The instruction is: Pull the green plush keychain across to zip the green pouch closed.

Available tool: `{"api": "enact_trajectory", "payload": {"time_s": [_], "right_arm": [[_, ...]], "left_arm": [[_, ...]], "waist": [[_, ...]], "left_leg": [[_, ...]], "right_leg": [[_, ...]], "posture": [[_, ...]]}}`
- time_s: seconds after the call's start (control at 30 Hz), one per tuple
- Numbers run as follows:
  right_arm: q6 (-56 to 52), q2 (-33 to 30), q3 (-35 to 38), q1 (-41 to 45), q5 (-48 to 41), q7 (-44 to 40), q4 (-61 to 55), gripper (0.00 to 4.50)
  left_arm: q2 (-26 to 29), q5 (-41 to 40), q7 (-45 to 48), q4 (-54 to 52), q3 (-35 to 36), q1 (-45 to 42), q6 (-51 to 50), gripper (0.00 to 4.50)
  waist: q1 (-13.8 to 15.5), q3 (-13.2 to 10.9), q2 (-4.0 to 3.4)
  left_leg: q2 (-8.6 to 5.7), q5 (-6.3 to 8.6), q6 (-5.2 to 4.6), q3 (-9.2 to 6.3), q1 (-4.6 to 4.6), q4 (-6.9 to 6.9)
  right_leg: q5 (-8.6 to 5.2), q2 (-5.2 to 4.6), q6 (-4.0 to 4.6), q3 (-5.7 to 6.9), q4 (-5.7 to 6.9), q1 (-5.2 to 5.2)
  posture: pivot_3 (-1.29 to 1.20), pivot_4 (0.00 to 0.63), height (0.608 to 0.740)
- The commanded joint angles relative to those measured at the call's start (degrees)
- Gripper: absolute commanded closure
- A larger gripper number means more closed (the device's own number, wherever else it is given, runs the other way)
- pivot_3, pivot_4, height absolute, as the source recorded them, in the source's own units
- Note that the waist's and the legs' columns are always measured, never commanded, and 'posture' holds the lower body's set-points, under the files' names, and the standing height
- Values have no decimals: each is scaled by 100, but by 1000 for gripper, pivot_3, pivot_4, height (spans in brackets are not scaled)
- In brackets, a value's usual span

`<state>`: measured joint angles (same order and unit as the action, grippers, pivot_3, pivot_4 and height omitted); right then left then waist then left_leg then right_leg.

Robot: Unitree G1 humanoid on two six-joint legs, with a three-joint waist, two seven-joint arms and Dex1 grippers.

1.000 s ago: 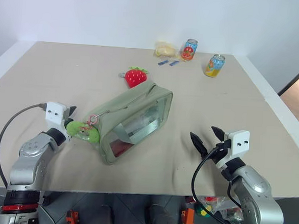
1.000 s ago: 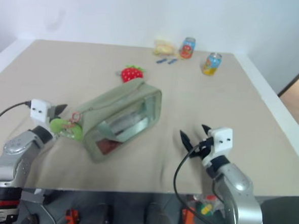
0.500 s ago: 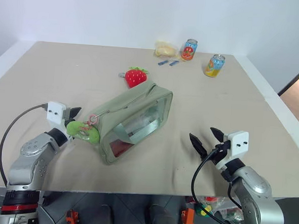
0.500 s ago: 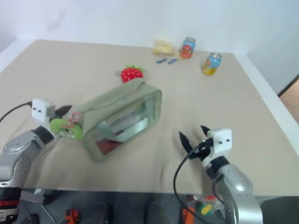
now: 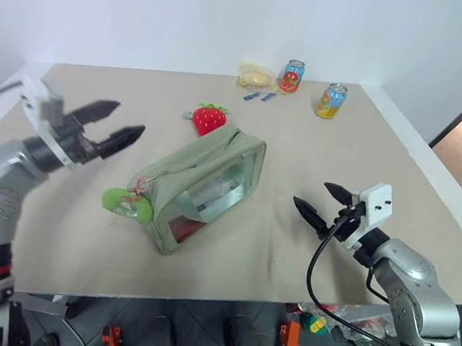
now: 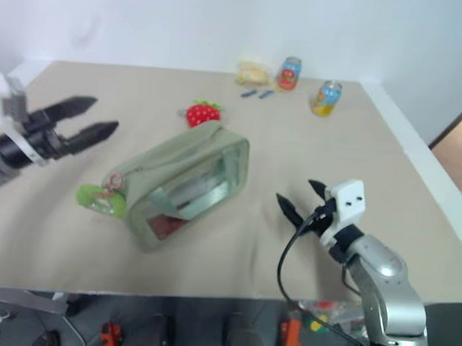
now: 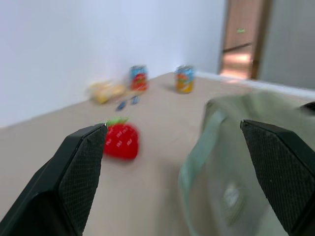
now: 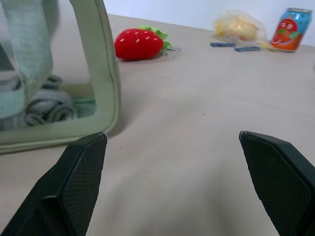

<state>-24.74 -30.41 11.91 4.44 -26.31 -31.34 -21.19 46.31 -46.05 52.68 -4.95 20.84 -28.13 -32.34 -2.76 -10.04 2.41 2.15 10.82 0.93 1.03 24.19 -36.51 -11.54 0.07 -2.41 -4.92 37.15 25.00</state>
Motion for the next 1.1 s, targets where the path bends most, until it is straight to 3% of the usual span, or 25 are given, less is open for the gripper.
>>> {"api": "enact_trajectory", "payload": {"time_s": [0.03, 0.2, 0.4, 0.7, 0.9, 1.1], "right_arm": [[-267, -265, 121, 239, -408, -276, -394, 46], [-632, -1078, 50, 1325, -818, -1233, 26, 46], [470, -1521, -767, 3043, -147, -2929, 1894, 46], [2042, -589, -1704, 5121, 662, -4400, 4569, 46], [2253, -95, -1815, 5593, 813, -4752, 5196, 46], [2399, 54, -1836, 5456, 934, -5025, 5446, 1802]], "left_arm": [[404, -746, 539, -297, 70, -257, -741, 5], [703, -1121, 858, -528, -141, -482, -1359, 5], [512, -1019, 935, -807, -454, -308, -1297, 5], [323, -794, 701, -1284, -590, -161, -1038, 5], [244, -754, 421, -1487, -536, -62, -1009, 5], [238, -817, 119, -1703, -429, 37, -1039, 0]], "waist": [[1, -1, 0], [-13, -8, -7], [-7, -8, -9], [-15, -11, -13], [-3, -11, -14], [1, -13, -16]], "left_leg": [[-1, 0, 0, -1, 1, 2], [-2, 0, 0, -1, 8, -5], [11, -2, -4, 5, -10, -4], [42, 2, 3, 5, 9, 4], [52, 2, 3, -6, 10, 9], [50, 2, 3, -6, 10, 5]], "right_leg": [[-1, -1, 0, 0, 0, 0], [-1, -1, -1, 0, 0, 4], [3, 10, 6, 4, 0, -3], [13, 47, 11, -2, 2, 17], [14, 57, 26, 8, 10, 21], [16, 55, 26, 7, 11, 20]], "posture": [[0, 150, 740], [0, 150, 740], [0, 150, 740], [0, 150, 740], [0, 150, 740], [0, 150, 740]]}}
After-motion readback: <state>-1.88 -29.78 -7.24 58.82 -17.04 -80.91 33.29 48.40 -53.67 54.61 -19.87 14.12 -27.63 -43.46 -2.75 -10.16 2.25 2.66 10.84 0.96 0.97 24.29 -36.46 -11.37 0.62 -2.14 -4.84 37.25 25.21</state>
